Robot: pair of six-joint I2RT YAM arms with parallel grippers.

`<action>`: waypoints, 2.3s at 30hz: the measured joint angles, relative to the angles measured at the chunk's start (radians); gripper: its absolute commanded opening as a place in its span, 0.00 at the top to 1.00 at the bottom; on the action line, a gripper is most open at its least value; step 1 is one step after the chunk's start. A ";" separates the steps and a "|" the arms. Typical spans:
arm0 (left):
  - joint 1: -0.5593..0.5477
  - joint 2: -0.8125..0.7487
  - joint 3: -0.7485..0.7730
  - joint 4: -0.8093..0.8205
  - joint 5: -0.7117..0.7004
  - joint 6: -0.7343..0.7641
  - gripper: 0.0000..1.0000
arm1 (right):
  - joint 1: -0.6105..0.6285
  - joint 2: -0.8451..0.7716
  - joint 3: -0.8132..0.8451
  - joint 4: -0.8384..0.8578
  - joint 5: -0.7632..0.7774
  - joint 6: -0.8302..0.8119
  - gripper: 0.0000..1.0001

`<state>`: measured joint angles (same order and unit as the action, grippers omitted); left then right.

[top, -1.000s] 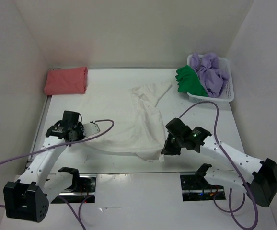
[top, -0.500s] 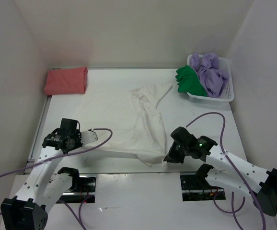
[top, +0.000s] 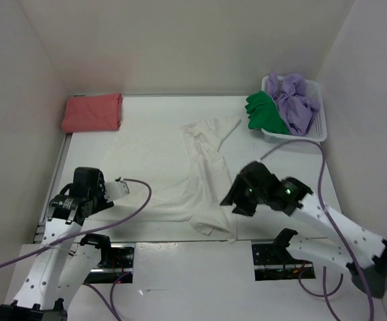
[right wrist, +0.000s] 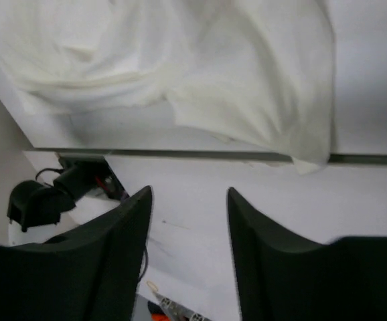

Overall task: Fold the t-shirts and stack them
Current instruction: Flatten out the tshirt

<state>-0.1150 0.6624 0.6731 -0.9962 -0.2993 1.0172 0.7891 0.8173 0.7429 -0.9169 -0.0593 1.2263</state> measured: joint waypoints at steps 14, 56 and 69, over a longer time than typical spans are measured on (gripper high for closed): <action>0.052 0.748 0.247 0.511 0.024 -0.134 0.23 | -0.371 0.970 0.449 0.235 0.135 -0.542 0.21; 0.312 1.075 0.378 0.541 0.117 -0.288 0.25 | -0.727 0.634 0.087 0.328 0.047 -0.443 0.60; 0.293 1.112 0.766 0.413 0.222 -0.345 0.19 | -0.405 1.070 0.842 0.280 0.107 -0.664 0.24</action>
<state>0.1780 1.7741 1.4395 -0.5831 -0.0776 0.6724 0.3840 1.8874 1.5852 -0.6369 0.0475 0.5625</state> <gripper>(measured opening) 0.805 0.745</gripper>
